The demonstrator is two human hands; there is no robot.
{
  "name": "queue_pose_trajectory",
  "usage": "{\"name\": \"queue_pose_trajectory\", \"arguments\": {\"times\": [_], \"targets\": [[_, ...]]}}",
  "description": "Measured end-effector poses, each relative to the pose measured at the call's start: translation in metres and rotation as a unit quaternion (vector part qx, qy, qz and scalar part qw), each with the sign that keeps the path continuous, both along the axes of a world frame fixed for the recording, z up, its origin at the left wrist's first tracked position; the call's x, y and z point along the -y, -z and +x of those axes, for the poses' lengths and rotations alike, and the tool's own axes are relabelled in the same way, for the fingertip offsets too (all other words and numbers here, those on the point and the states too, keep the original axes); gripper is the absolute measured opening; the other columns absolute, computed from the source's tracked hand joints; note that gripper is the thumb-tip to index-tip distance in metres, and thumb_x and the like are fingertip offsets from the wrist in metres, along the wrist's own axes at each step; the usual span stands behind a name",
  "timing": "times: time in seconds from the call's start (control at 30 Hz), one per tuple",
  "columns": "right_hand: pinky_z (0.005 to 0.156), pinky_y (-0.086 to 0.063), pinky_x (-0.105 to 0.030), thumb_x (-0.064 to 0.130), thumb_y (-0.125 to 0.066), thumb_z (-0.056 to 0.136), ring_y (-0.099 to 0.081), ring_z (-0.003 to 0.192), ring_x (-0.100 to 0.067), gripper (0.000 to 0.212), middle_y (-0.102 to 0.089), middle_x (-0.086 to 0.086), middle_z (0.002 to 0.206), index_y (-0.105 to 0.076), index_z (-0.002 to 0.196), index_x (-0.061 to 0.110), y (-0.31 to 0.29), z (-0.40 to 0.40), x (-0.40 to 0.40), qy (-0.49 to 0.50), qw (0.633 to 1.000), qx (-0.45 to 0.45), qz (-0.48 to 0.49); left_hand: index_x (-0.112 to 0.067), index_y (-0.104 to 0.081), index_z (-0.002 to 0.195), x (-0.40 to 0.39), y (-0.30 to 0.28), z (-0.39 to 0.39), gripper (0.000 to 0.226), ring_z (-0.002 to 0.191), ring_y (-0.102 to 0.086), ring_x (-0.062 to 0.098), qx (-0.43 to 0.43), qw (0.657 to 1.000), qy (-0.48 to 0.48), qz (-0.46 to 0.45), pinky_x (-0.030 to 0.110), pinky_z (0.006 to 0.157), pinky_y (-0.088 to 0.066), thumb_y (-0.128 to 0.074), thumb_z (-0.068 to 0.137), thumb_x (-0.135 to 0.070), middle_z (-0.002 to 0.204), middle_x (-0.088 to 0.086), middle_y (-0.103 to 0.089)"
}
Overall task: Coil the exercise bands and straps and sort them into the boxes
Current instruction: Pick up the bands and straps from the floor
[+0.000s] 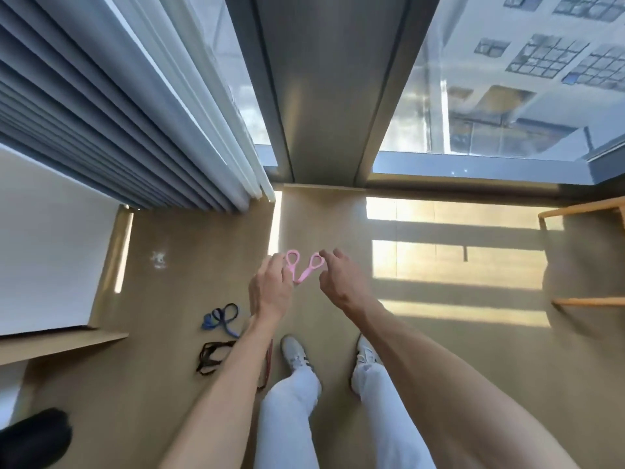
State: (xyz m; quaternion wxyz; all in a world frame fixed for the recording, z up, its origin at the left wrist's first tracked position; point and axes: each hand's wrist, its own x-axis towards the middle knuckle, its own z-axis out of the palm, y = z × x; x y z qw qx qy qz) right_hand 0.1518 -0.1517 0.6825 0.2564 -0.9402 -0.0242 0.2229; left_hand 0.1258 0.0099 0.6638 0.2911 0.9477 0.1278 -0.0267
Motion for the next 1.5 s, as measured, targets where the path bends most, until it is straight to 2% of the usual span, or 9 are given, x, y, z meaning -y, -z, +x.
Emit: {"name": "queue_pose_trajectory", "arguments": {"times": [0.17, 0.5, 0.73, 0.9, 1.03, 1.2, 1.3, 1.4, 1.5], "targets": [[0.079, -0.047, -0.038, 0.007, -0.049, 0.085, -0.055, 0.103, -0.033, 0.045, -0.055, -0.011, 0.113, -0.055, 0.129, 0.014, 0.135, 0.031, -0.009, 0.000, 1.000, -0.020, -0.001, -0.019, -0.065, 0.107, 0.013, 0.145, 0.040, 0.017, 0.079, -0.060, 0.033, -0.026, 1.000, -0.006, -0.011, 0.035, 0.063, -0.044, -0.052, 0.096, -0.015, 0.100, 0.007, -0.065], [0.071, -0.034, -0.032, 0.003, -0.046, 0.088, -0.053, 0.104, -0.032, 0.044, -0.053, -0.011, 0.122, -0.052, 0.131, 0.011, 0.469, 0.082, -0.024, -0.023, 0.998, -0.053, -0.039, -0.012, -0.066, 0.107, -0.005, 0.475, 0.099, 0.024, 0.084, -0.059, 0.030, -0.074, 0.997, -0.021, 0.008, 0.032, 0.066, -0.037, -0.046, 0.095, -0.007, 0.109, 0.005, -0.063], [0.077, -0.047, -0.037, 0.003, -0.047, 0.090, -0.053, 0.105, -0.031, 0.039, -0.053, -0.012, 0.116, -0.054, 0.128, 0.010, 0.622, 0.110, -0.028, -0.038, 0.997, -0.036, -0.055, -0.012, -0.066, 0.110, -0.019, 0.630, 0.121, 0.026, 0.095, -0.061, 0.032, -0.133, 0.989, -0.016, 0.058, 0.036, 0.075, -0.043, -0.043, 0.097, -0.011, 0.118, 0.009, -0.059], [0.074, -0.047, -0.038, 0.005, -0.050, 0.091, -0.049, 0.106, -0.031, 0.033, -0.048, -0.012, 0.117, -0.054, 0.123, 0.009, 0.682, 0.113, -0.021, -0.023, 0.996, -0.036, -0.080, -0.011, -0.060, 0.121, -0.025, 0.690, 0.126, 0.027, 0.107, -0.058, 0.032, -0.171, 0.976, -0.117, 0.060, 0.041, 0.084, -0.045, -0.053, 0.096, -0.013, 0.122, 0.011, -0.051], [0.076, -0.048, -0.040, 0.008, -0.060, 0.089, -0.048, 0.108, -0.030, 0.044, -0.045, -0.011, 0.121, -0.049, 0.131, 0.013, 0.716, 0.108, -0.017, -0.008, 0.993, -0.062, -0.100, -0.013, -0.052, 0.126, -0.019, 0.718, 0.127, 0.037, 0.099, -0.062, 0.038, -0.165, 0.967, -0.192, 0.024, 0.043, 0.079, -0.049, -0.063, 0.091, -0.011, 0.122, 0.014, -0.051], [0.073, -0.042, -0.038, 0.003, -0.064, 0.084, -0.054, 0.103, -0.032, 0.048, -0.050, -0.012, 0.118, -0.046, 0.128, 0.010, 0.736, 0.098, -0.028, 0.131, 0.990, -0.056, -0.021, -0.014, -0.061, 0.093, -0.014, 0.731, 0.131, 0.006, 0.089, -0.065, 0.033, -0.151, 0.946, -0.273, -0.089, 0.033, 0.069, -0.044, -0.060, 0.087, -0.013, 0.093, 0.007, -0.069], [0.065, -0.044, -0.033, 0.007, -0.058, 0.090, -0.066, 0.090, -0.034, 0.015, -0.065, -0.015, 0.096, -0.062, 0.104, 0.005, 0.729, 0.098, -0.035, 0.233, 0.965, -0.119, 0.011, -0.019, -0.056, 0.068, -0.011, 0.722, 0.124, 0.023, 0.066, -0.054, 0.025, -0.154, 0.949, -0.232, -0.150, 0.031, 0.055, -0.037, -0.055, 0.090, -0.026, 0.064, -0.006, -0.057], [0.058, -0.045, -0.030, 0.003, -0.052, 0.088, -0.065, 0.074, -0.032, 0.018, -0.063, -0.009, 0.075, -0.069, 0.092, 0.006, 0.710, 0.097, -0.039, 0.198, 0.972, -0.119, 0.036, -0.018, -0.040, 0.058, -0.010, 0.701, 0.118, 0.040, 0.058, -0.039, 0.019, -0.142, 0.946, -0.217, -0.197, 0.031, 0.051, -0.028, -0.057, 0.092, -0.033, 0.055, -0.009, -0.041], [0.056, -0.040, -0.031, 0.003, -0.053, 0.088, -0.057, 0.068, -0.026, 0.018, -0.061, -0.005, 0.072, -0.069, 0.091, 0.009, 0.679, 0.098, -0.041, 0.143, 0.983, -0.079, 0.089, -0.017, -0.053, 0.061, -0.017, 0.673, 0.117, 0.031, 0.065, -0.049, 0.018, -0.140, 0.944, -0.196, -0.224, 0.030, 0.059, -0.038, -0.054, 0.093, -0.017, 0.062, -0.006, -0.053]]}}
